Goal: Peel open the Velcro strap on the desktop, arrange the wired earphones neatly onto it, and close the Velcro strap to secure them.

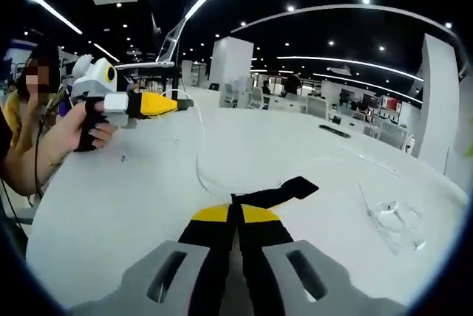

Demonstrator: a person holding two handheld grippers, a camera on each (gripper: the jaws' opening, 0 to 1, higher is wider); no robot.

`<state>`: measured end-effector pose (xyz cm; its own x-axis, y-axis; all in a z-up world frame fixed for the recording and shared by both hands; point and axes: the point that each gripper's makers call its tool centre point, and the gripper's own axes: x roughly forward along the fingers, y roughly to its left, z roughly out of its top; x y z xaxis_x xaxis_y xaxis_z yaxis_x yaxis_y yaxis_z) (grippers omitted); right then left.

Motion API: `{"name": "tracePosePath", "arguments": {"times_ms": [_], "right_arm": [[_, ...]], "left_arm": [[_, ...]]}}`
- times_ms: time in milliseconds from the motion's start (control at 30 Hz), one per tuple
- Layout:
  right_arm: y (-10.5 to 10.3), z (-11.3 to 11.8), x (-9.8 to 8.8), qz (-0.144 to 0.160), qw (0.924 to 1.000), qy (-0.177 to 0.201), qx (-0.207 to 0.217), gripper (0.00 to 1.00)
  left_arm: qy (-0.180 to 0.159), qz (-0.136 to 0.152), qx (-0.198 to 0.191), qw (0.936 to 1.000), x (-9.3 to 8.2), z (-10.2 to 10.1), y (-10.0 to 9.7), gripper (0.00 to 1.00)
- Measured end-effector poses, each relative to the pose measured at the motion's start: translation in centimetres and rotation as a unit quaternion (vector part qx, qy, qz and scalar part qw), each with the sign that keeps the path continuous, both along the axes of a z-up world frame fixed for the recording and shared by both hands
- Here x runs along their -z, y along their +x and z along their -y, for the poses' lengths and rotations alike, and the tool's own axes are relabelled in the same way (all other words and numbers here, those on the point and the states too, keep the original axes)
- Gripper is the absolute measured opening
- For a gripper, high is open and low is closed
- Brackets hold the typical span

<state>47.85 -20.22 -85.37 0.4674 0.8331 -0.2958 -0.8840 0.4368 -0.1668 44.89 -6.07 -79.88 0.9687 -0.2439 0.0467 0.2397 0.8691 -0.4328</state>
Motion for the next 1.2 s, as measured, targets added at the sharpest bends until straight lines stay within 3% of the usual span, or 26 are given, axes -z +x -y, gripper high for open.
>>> {"name": "tracePosePath", "arguments": {"times_ms": [133, 267, 367, 500, 600, 867, 967, 1200], "right_arm": [[-0.8, 0.2, -0.1, -0.006, 0.9998, 0.010, -0.018, 0.12], [-1.7, 0.4, 0.0, -0.040, 0.9985, 0.018, -0.033, 0.14], [-2.5, 0.6, -1.1, -0.059, 0.9957, 0.056, -0.045, 0.17], [-1.9, 1.5, -3.0, -0.078, 0.9885, 0.124, -0.036, 0.18], [-0.2, 2.3, -3.5, -0.087, 0.9849, 0.150, -0.002, 0.18], [6.5, 3.5, -3.5, -0.037, 0.9848, 0.141, 0.094, 0.19], [8.0, 2.7, -3.7, -0.045, 0.9829, 0.145, 0.104, 0.18], [11.0, 0.4, -2.3, -0.013, 0.9913, 0.087, 0.098, 0.13]], "left_arm": [[0.002, 0.001, 0.001, 1.0000, 0.0, 0.1, 0.0, 0.05], [0.003, 0.002, 0.002, 1.0000, 0.0, 0.1, 0.0, 0.05], [0.000, 0.005, 0.003, 1.0000, -0.1, 0.1, -0.1, 0.05], [0.000, 0.008, 0.007, 0.9999, -0.2, 0.2, -0.1, 0.05], [0.000, 0.010, 0.009, 0.9999, -0.3, 0.3, -0.1, 0.05], [-0.006, 0.016, 0.015, 0.9997, -0.5, 0.5, -0.3, 0.05], [-0.010, 0.016, 0.016, 0.9997, -0.5, 0.3, -0.3, 0.05], [-0.012, 0.017, 0.017, 0.9997, -0.6, 0.2, -0.2, 0.05]]}}
